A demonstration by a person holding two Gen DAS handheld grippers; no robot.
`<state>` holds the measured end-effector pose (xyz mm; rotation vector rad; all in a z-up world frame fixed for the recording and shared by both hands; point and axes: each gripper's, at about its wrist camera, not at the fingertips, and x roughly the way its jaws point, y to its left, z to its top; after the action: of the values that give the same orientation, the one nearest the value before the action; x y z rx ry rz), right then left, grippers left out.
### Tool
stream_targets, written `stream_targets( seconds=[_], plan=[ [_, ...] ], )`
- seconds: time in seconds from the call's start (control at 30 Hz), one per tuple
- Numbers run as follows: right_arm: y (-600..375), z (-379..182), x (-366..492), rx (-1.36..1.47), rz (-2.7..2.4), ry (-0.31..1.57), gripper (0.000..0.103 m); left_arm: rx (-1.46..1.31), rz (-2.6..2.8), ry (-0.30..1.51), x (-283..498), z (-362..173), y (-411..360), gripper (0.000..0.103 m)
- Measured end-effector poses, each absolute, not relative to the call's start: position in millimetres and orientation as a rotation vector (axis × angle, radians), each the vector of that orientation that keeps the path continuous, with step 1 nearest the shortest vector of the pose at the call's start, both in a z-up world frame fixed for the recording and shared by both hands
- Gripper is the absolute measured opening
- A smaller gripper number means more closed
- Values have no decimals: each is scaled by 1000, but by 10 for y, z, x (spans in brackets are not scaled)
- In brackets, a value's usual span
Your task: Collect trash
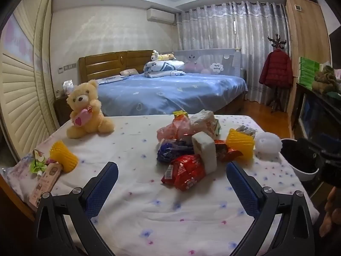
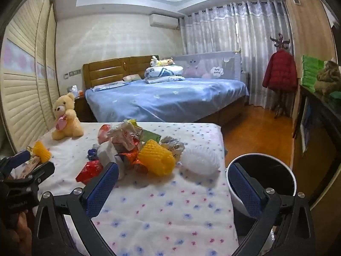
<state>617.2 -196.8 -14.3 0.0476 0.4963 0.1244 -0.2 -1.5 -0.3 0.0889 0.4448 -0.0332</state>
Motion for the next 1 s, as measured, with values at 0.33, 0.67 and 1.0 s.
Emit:
stream_targets(
  seconds=[0.33, 0.67, 1.0],
  plan=[
    [-2003, -162, 6117, 60, 130, 538, 103, 50, -44, 458, -34, 19, -17, 102],
    [-1955, -199, 6138, 67, 148, 538, 103, 43, -37, 459, -9, 29, 16, 102],
    [-1876, -185, 6132, 64, 169, 538, 103, 37, -35, 460, 9, 22, 35, 102]
  ],
)
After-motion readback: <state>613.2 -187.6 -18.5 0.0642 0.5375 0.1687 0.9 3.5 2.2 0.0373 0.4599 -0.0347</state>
